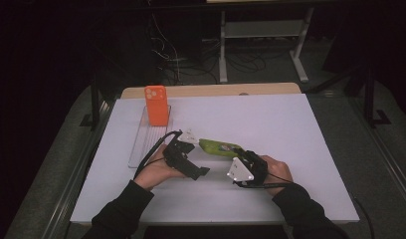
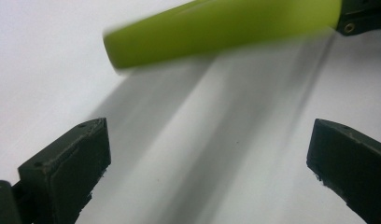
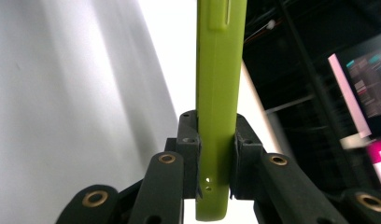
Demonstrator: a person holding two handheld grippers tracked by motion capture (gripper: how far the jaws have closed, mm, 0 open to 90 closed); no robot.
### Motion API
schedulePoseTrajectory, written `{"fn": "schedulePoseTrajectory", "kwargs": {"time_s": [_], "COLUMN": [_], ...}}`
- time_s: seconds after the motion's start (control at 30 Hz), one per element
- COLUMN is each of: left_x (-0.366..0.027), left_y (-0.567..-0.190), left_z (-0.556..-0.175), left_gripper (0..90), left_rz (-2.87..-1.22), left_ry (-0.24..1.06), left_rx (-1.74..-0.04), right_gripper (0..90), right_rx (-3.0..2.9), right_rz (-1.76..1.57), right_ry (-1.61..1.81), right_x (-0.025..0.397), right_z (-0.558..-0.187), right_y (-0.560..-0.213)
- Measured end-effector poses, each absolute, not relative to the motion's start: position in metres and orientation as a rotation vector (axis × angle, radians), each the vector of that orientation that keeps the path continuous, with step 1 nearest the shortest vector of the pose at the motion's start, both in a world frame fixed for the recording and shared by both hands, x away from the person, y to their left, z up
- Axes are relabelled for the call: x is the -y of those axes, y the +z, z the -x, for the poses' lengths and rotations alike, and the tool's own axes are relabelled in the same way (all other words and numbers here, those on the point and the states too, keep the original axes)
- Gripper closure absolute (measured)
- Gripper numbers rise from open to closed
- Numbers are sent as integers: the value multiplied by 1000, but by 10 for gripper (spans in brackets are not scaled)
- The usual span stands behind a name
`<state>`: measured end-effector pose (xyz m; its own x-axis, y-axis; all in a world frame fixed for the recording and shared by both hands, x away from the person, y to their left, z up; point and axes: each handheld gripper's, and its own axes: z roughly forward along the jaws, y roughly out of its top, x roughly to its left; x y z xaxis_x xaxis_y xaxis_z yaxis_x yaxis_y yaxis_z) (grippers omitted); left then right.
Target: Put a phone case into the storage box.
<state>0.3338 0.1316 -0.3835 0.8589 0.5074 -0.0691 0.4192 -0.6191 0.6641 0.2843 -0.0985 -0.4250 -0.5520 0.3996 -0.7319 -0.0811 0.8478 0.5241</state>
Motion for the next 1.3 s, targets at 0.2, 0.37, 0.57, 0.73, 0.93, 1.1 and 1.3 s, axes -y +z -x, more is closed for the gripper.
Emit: {"fn": "schedulePoseTrajectory", "kwargs": {"time_s": [0.2, 0.37, 0.57, 0.73, 0.93, 1.1, 1.3], "left_x": [-135, -131, -133, -132, -134, -136, -136], "left_y": [-382, -385, -384, -385, -384, -382, -370], "left_z": [-336, -333, -335, -334, -336, -338, -345], "left_gripper": [0, 0, 0, 0, 0, 0, 0], "left_rz": [-2364, -2328, -2371, -2332, -2356, -2329, -2231], "left_ry": [169, 146, 158, 152, 163, 158, 147], "left_rx": [-649, -698, -663, -694, -683, -714, -753], "right_gripper": [759, 758, 759, 759, 759, 758, 759], "right_rx": [-2155, -2202, -2253, -2278, -2278, -2262, -2254], "right_rz": [-427, -604, -760, -878, -1035, -1193, -1225], "right_ry": [810, 965, 1105, 1208, 1334, 1403, 1441], "right_x": [107, 114, 123, 130, 135, 140, 137], "right_z": [-293, -298, -307, -313, -317, -321, -320], "right_y": [-418, -413, -411, -409, -410, -412, -414]}}
